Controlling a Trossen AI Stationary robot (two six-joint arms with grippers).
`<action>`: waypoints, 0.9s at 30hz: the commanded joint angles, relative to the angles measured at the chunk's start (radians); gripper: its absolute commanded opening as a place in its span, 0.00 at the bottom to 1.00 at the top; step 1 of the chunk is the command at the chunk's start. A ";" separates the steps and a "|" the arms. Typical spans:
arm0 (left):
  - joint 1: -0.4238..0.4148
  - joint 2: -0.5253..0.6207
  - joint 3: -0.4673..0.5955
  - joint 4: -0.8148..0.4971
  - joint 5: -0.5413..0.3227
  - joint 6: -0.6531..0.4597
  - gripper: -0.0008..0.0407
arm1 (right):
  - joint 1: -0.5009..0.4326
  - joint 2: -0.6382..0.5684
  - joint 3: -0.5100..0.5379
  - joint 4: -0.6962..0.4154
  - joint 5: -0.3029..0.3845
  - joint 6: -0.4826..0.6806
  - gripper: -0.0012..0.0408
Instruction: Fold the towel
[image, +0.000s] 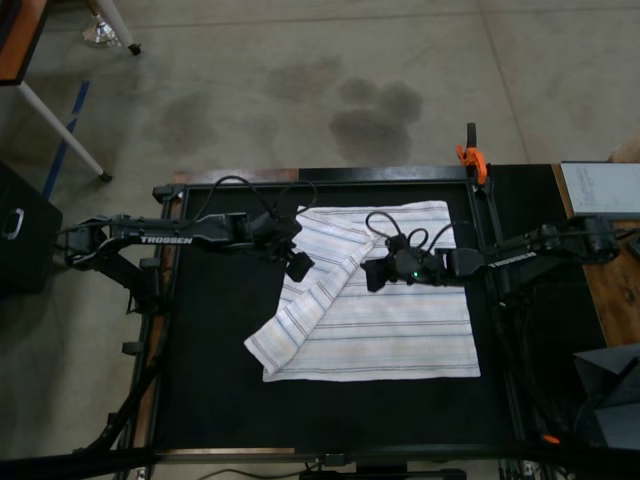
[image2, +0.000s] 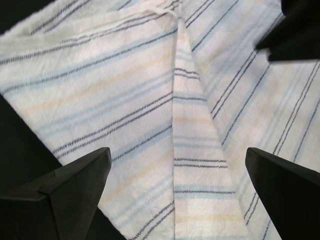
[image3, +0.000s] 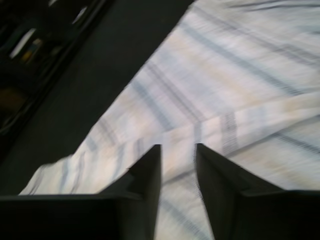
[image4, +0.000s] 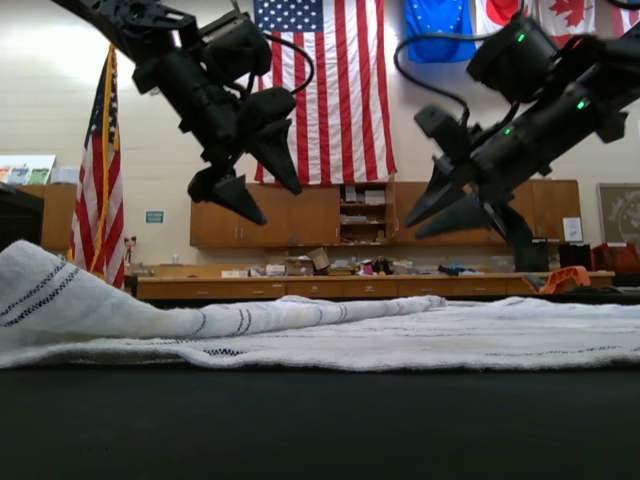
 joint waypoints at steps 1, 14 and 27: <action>-0.006 -0.006 -0.029 0.026 0.000 -0.018 0.92 | -0.046 0.013 0.000 -0.024 0.000 0.004 0.40; -0.006 -0.007 -0.047 0.074 -0.003 -0.040 0.92 | -0.233 0.062 0.000 -0.091 -0.031 -0.005 0.48; -0.006 -0.009 -0.048 0.117 -0.003 -0.040 0.92 | -0.313 0.095 0.000 -0.112 -0.037 -0.004 0.37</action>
